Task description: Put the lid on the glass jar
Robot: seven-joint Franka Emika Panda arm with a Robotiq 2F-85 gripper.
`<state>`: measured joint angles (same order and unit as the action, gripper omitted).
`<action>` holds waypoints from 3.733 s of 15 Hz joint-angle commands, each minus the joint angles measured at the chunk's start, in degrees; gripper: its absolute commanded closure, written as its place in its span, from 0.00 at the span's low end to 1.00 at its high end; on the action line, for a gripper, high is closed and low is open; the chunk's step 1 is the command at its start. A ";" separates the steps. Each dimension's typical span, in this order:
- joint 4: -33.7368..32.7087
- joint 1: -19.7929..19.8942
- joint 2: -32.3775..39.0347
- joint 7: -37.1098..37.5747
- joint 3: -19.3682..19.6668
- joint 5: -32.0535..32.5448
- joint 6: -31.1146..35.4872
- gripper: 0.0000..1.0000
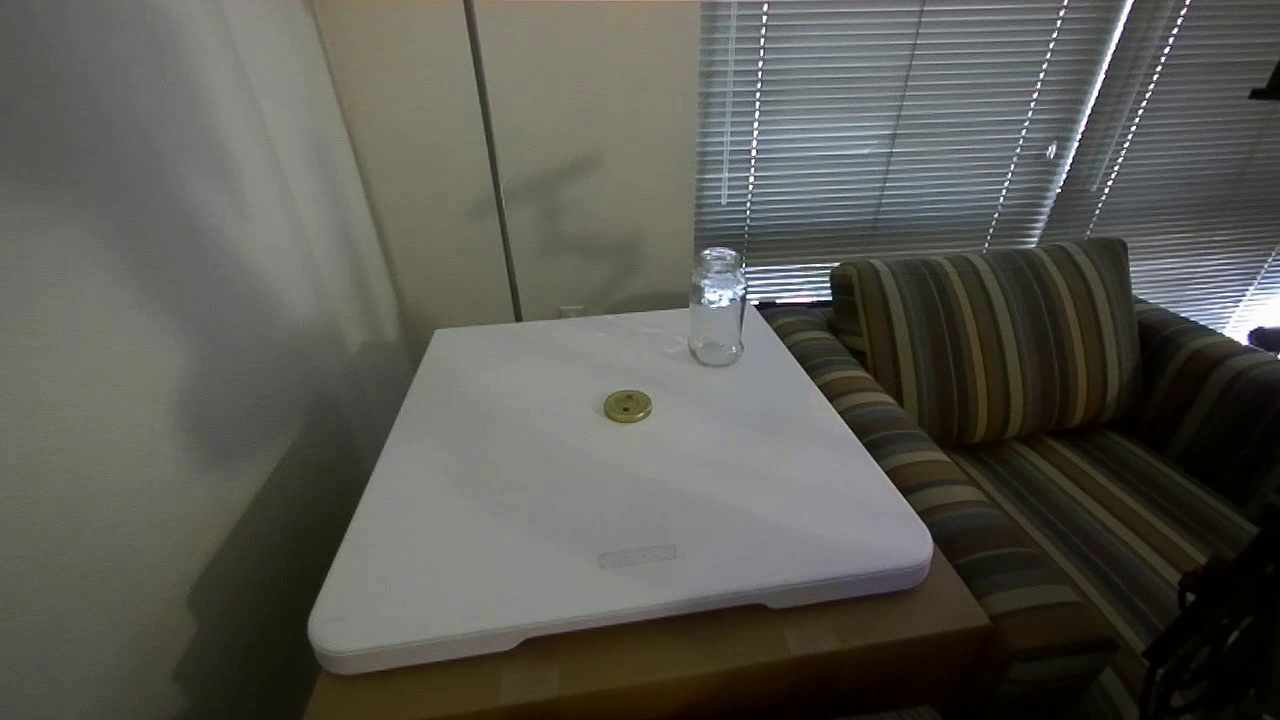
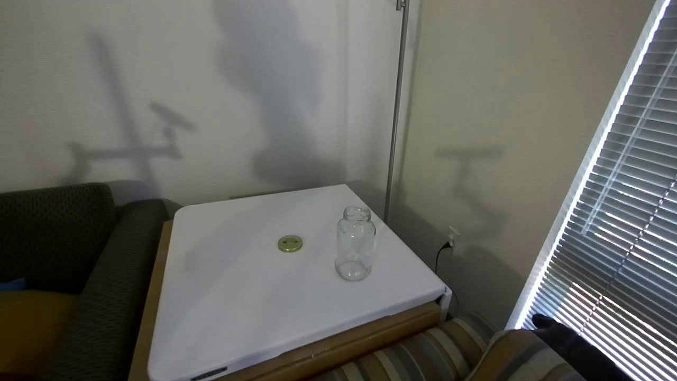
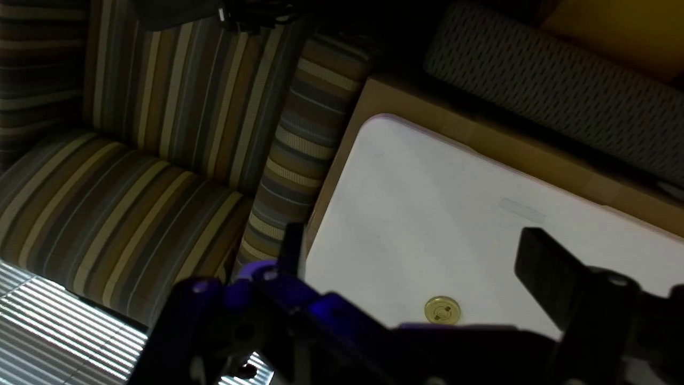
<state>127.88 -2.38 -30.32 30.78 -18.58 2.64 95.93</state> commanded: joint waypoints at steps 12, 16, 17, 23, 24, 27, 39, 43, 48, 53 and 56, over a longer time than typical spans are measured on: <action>0.21 -2.79 0.14 -3.48 1.59 -0.74 1.60 0.00; -0.11 -2.72 0.13 -1.98 0.82 0.05 0.70 0.00; -0.11 -2.74 0.13 -2.05 0.84 0.05 0.72 0.00; 0.54 -2.62 -0.25 -2.51 0.54 3.17 3.55 0.00; 0.61 -2.66 -0.28 -2.59 0.54 3.57 4.02 0.00; 0.69 -3.20 -0.22 -4.05 1.04 3.39 5.33 0.00; -0.07 -4.23 0.04 -4.12 1.07 -0.83 3.54 0.00; -0.10 -4.22 0.04 -4.31 1.04 -0.51 3.38 0.00; -0.45 -4.96 0.33 -6.76 1.60 -1.10 2.27 0.00; -11.62 -3.78 6.81 -8.16 2.20 -1.32 -8.45 0.00; -19.33 -3.21 11.68 -8.62 1.95 1.08 -14.44 0.00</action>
<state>119.73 -6.65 -26.94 23.75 -17.03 2.24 88.80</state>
